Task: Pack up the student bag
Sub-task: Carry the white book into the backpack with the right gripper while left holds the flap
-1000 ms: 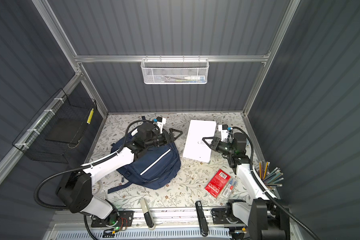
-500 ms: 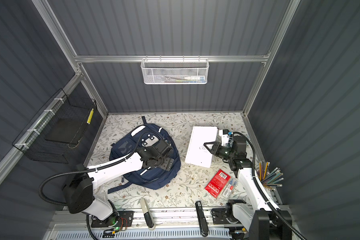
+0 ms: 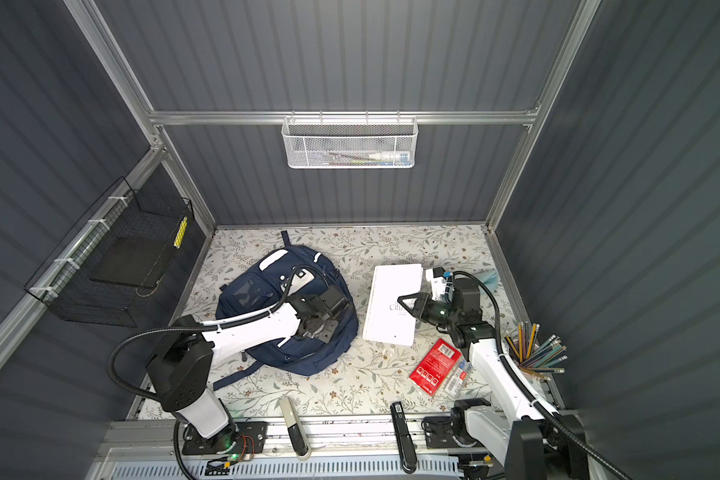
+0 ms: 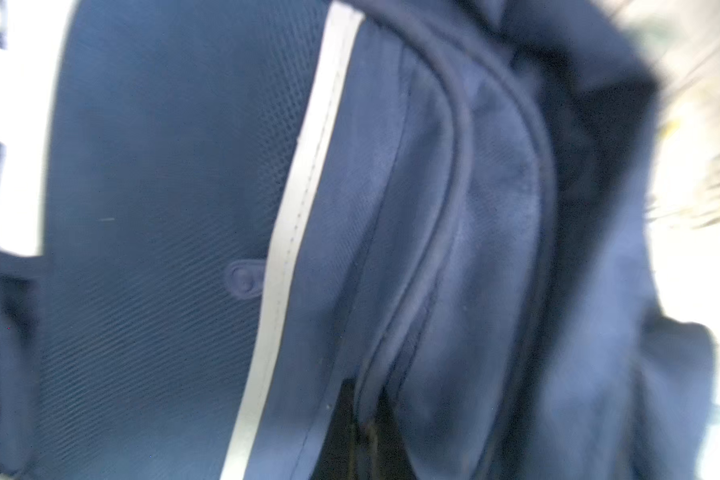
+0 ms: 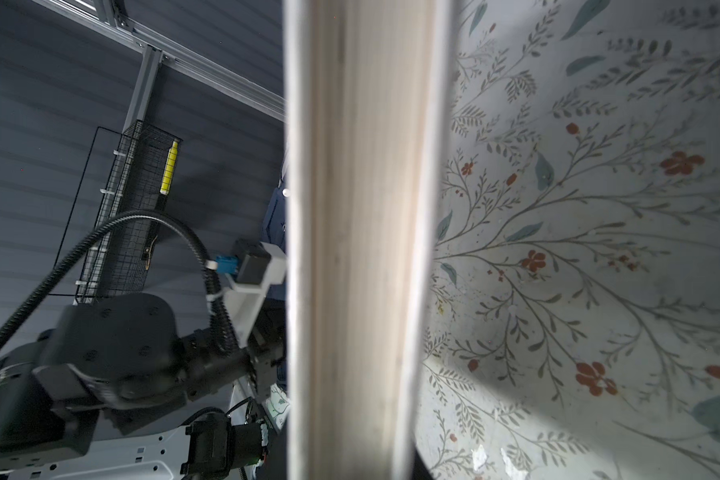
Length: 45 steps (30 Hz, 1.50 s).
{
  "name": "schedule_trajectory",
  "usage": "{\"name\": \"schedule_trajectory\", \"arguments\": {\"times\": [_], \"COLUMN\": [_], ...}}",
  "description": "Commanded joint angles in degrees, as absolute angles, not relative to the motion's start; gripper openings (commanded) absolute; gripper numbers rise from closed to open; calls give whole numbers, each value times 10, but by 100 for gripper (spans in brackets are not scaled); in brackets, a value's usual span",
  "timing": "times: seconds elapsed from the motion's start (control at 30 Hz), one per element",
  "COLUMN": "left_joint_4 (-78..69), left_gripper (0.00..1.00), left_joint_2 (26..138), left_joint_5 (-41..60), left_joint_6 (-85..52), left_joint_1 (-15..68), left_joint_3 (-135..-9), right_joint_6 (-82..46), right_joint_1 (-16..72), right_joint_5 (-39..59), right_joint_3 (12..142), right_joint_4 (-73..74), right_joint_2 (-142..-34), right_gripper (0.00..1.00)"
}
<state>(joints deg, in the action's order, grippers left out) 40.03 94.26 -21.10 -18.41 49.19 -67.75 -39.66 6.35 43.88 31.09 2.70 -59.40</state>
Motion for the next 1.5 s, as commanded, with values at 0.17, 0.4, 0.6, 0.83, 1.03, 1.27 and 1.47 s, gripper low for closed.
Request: {"name": "schedule_trajectory", "arguments": {"times": [0.17, 0.4, 0.6, 0.83, 1.03, 1.27, 1.47], "left_joint_4": [390, 362, 337, 326, 333, 331, 320], "left_gripper": [0, 0, 0, 0, 0, 0, 0], "left_joint_2": [820, 831, 837, 848, 847, 858, 866], "left_joint_5": [-92, -14, 67, 100, 108, 135, 156], "left_joint_6": [-168, -170, -180, -185, -184, -193, -211], "left_joint_1": [391, 353, 309, 304, 282, 275, 275], "left_joint_3": [-769, -805, -838, -856, -854, -876, -877], "right_joint_6": [-511, -607, -663, -662, -633, -635, -643], "right_joint_1": [160, 272, 319, 372, 373, 375, 384], "right_joint_5": [407, 362, 321, 245, 200, 265, 233], "right_joint_3": [297, 329, 404, 515, 445, 498, 671], "right_joint_4": [178, 351, 486, 576, 559, 577, 488], "right_joint_2": [-620, -777, -959, -1102, -1025, -1028, -1185], "right_gripper": [0, 0, 0, 0, 0, 0, 0]}}
